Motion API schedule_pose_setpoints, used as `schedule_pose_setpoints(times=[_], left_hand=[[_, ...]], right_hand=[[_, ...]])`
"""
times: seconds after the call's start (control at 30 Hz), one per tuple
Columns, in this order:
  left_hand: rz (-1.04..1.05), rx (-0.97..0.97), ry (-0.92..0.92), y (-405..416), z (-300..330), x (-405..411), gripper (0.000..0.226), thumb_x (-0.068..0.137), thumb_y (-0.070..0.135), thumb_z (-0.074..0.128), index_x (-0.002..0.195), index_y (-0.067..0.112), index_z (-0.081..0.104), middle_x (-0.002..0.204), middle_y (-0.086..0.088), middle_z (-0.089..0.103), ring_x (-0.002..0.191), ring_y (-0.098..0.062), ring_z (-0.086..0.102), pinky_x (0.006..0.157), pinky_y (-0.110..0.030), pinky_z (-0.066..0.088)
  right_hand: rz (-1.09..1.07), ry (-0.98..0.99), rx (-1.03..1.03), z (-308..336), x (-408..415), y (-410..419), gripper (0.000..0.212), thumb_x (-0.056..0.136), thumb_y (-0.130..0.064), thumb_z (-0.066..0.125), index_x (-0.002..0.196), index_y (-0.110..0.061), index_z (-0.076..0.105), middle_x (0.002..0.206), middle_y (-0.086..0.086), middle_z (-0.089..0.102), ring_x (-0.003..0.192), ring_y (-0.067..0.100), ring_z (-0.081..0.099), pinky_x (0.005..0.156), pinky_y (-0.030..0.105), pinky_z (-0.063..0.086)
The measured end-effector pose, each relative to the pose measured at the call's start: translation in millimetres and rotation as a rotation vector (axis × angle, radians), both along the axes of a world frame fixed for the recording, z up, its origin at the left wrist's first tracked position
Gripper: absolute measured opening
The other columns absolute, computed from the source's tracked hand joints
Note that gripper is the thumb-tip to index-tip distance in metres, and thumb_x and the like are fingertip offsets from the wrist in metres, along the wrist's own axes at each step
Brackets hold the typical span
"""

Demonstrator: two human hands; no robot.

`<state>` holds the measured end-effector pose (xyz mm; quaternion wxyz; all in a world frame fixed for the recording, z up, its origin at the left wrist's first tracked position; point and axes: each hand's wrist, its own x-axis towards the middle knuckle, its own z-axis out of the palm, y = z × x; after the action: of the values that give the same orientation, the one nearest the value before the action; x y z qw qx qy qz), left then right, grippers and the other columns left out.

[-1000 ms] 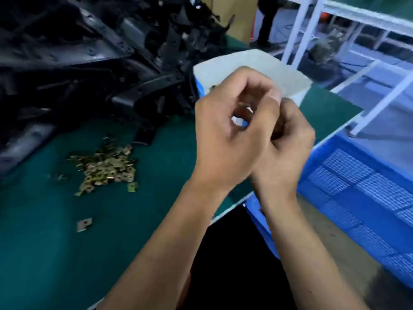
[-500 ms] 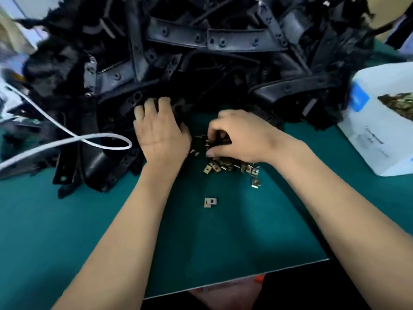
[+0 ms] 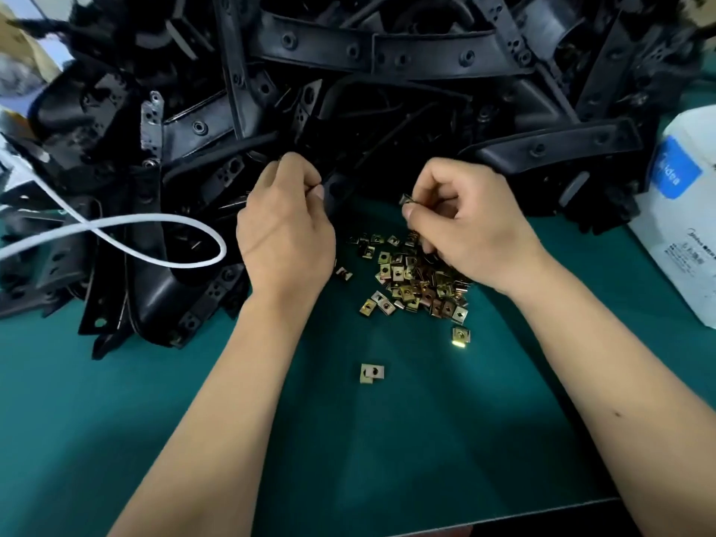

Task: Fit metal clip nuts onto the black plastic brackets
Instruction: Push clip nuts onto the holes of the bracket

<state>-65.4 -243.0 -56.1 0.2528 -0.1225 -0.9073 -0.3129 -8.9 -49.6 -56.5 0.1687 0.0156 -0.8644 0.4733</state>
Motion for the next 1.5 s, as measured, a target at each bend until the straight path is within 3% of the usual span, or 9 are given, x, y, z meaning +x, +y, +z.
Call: schedule_pose_setpoints(times=[0.23, 0.4, 0.53, 0.73, 0.97, 1.1, 1.2, 1.33, 1.5], left_hand=[[-0.072, 0.28, -0.129, -13, 8, -2, 0.014, 0.094, 0.018, 0.06, 0.087, 0.029, 0.066, 0.075, 0.018, 0.062, 0.074, -0.001, 0.057, 0.071, -0.024, 0.044], [-0.405, 0.942, -0.618, -11, 13, -1, 0.027, 0.099, 0.017, 0.041, 0.087, 0.016, 0.065, 0.065, 0.005, 0.048, 0.045, -0.008, 0.03, 0.041, -0.021, 0.023], [-0.632, 1.207, -1.089, -23, 18, -4, 0.074, 0.095, 0.081, 0.029, 0.097, 0.015, 0.064, 0.071, 0.004, 0.033, 0.044, -0.006, 0.02, 0.041, -0.022, 0.019], [-0.771, 1.079, -1.151, -27, 13, -10, 0.09, 0.074, 0.092, 0.038, 0.133, 0.03, 0.063, 0.08, 0.003, 0.043, 0.047, -0.004, 0.021, 0.043, -0.02, 0.022], [-0.376, 0.12, -0.127, -27, -8, -16, 0.036, 0.108, 0.03, 0.051, 0.079, 0.012, 0.064, 0.079, -0.008, 0.065, 0.069, -0.002, 0.06, 0.069, -0.014, 0.044], [-0.387, 0.178, -0.114, -28, -8, -15, 0.011, 0.104, 0.025, 0.056, 0.112, 0.025, 0.063, 0.091, 0.002, 0.071, 0.077, -0.005, 0.069, 0.076, -0.022, 0.052], [-0.348, 0.267, -0.236, -33, -12, -16, 0.049, 0.103, 0.009, 0.054, 0.141, 0.038, 0.051, 0.113, 0.003, 0.069, 0.081, -0.01, 0.074, 0.082, -0.025, 0.059], [-0.222, 0.274, -0.377, -34, -7, -15, 0.031, 0.098, 0.014, 0.055, 0.119, 0.036, 0.059, 0.113, 0.001, 0.065, 0.087, -0.026, 0.071, 0.086, -0.053, 0.059], [-0.184, 0.086, -0.372, -29, 3, -4, 0.027, 0.087, 0.055, 0.05, 0.102, 0.036, 0.061, 0.087, 0.008, 0.064, 0.077, -0.029, 0.069, 0.077, -0.05, 0.057]], right_hand=[[-0.164, -0.078, -0.317, -3, -4, 5, 0.012, 0.093, -0.015, 0.062, 0.083, -0.01, 0.059, 0.066, 0.006, 0.069, 0.05, 0.019, 0.061, 0.04, 0.025, 0.04], [-0.129, -0.141, -0.468, 2, -3, 2, 0.018, 0.096, -0.009, 0.06, 0.078, -0.012, 0.058, 0.065, 0.005, 0.066, 0.051, 0.018, 0.054, 0.04, 0.025, 0.034], [-0.04, -0.141, -0.798, 12, 1, 2, 0.031, 0.089, 0.001, 0.051, 0.065, -0.016, 0.041, 0.066, 0.009, 0.056, 0.051, 0.017, 0.045, 0.043, 0.025, 0.021], [0.008, -0.179, -0.622, 9, 3, -2, 0.029, 0.089, 0.012, 0.053, 0.077, -0.014, 0.046, 0.069, 0.015, 0.069, 0.047, 0.017, 0.046, 0.039, 0.023, 0.025], [0.05, -0.171, -0.511, 3, 0, -4, 0.009, 0.103, -0.006, 0.058, 0.111, -0.004, 0.058, 0.089, 0.01, 0.079, 0.048, 0.017, 0.053, 0.041, 0.021, 0.029], [0.028, -0.118, -0.489, 1, 1, -3, 0.011, 0.1, -0.006, 0.063, 0.109, -0.008, 0.07, 0.09, 0.006, 0.08, 0.05, 0.014, 0.055, 0.043, 0.019, 0.035], [0.043, -0.099, -0.501, 1, 2, -4, 0.015, 0.098, -0.005, 0.066, 0.109, -0.011, 0.074, 0.091, 0.007, 0.08, 0.053, 0.014, 0.055, 0.044, 0.018, 0.036], [0.077, -0.104, -0.496, 0, 2, -4, 0.015, 0.098, -0.005, 0.066, 0.107, -0.012, 0.076, 0.093, 0.007, 0.08, 0.055, 0.012, 0.053, 0.045, 0.017, 0.036], [0.12, -0.11, -0.638, 1, 2, -5, 0.02, 0.104, -0.004, 0.056, 0.108, -0.006, 0.076, 0.092, 0.014, 0.077, 0.057, 0.012, 0.051, 0.045, 0.019, 0.031]])
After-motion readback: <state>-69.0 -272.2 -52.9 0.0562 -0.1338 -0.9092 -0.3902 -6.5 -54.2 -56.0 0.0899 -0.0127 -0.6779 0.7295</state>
